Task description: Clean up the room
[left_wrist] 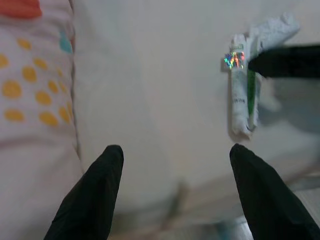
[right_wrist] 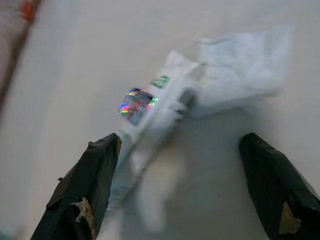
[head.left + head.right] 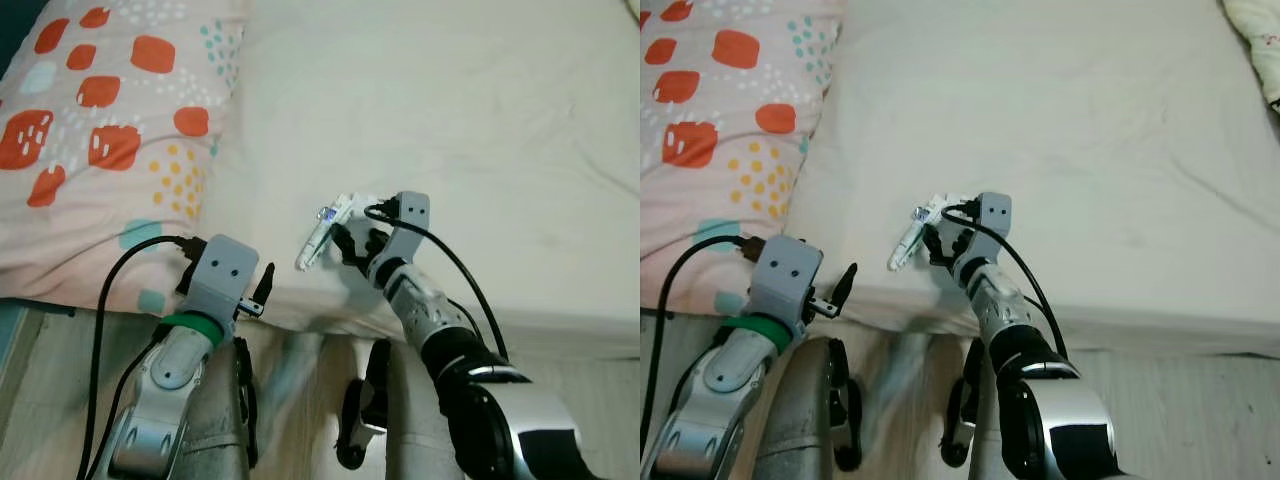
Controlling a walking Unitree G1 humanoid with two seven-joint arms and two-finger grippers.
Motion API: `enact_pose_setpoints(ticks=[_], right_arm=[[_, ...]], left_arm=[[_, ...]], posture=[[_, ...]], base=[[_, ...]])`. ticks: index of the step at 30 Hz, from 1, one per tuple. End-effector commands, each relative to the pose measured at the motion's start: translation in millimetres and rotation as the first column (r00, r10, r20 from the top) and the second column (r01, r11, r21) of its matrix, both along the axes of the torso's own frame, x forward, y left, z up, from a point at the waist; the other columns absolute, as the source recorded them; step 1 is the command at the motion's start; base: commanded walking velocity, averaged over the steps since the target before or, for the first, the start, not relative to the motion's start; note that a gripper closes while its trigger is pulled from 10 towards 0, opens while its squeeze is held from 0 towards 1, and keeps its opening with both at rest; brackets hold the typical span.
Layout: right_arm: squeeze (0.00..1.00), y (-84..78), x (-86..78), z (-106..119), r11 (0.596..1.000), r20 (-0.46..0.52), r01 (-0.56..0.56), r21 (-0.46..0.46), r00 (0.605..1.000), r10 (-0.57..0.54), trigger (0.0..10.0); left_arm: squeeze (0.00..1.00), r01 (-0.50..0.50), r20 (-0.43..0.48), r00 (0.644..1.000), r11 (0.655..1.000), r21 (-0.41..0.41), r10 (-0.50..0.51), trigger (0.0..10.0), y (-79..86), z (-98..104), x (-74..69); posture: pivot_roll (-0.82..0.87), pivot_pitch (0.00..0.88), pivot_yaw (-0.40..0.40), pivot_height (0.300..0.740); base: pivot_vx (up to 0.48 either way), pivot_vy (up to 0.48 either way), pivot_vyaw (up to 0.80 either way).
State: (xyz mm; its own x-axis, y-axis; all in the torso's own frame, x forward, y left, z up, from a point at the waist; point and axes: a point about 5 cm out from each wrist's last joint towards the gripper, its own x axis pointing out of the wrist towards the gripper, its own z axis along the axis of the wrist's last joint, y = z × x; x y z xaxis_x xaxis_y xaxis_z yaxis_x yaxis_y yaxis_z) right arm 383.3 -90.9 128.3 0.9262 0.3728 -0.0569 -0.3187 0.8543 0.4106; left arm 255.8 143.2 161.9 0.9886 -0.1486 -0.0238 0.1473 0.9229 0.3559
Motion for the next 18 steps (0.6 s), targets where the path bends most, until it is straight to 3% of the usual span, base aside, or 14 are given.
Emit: enact_pose_setpoints(ticks=[1,7,8,10,11,12,18], right_arm=[[0.0,4.4,-3.0,-6.0,0.999,-0.026,-0.029,0.045,0.999,0.03,10.0],[0.0,12.2,-0.8,-0.1,0.995,-0.029,-0.075,0.07,0.997,0.077,10.0],[0.0,14.2,-0.4,1.3,0.994,-0.028,-0.084,0.075,0.996,0.087,6.2],[0.0,17.5,-0.2,3.3,0.991,-0.027,-0.103,0.091,0.994,0.106,5.9],[0.0,20.7,-0.3,3.5,0.988,-0.039,-0.117,0.099,0.992,0.122,4.8],[0.0,24.4,-1.1,2.4,0.984,-0.063,-0.134,0.116,0.988,0.142,0.0],[0.0,28.5,-2.6,0.1,0.976,-0.097,-0.152,0.156,0.981,0.168,0.0]], left_arm=[[0.0,-0.015,-0.038,0.999,1.0,0.012,0.015,10.0,2.2,-5.6,-7.6],[0.0,-0.029,-0.05,0.998,0.999,0.013,0.03,10.0,3.2,-1.3,-14.6],[0.0,-0.033,-0.053,0.998,0.999,0.014,0.034,10.0,3.4,-0.1,-15.8],[0.0,-0.037,-0.056,0.998,0.999,0.015,0.038,10.0,4.0,0.3,-17.1],[0.0,-0.043,-0.062,0.997,0.999,0.016,0.044,10.0,4.6,0.6,-18.8],[0.0,-0.046,-0.066,0.997,0.999,0.016,0.047,10.0,4.9,1.1,-20.7],[0.0,-0.048,-0.071,0.996,0.999,0.015,0.049,10.0,4.2,3.2,-23.8]], posture=[[0.3,0.495,-0.033,0.61],[0.32,0.524,-0.038,0.61],[0.32,0.524,-0.038,0.61],[0.33,0.531,-0.038,0.61],[0.33,0.535,-0.038,0.61],[0.33,0.54,-0.038,0.61],[0.34,0.544,-0.037,0.61]], base=[[0.0,0.0,0.0],[0.0,0.0,0.0],[0.0,0.0,0.0],[0.0,0.0,0.0],[0.0,0.0,0.0],[0.0,0.0,0.0],[0.0,0.0,0.0]])
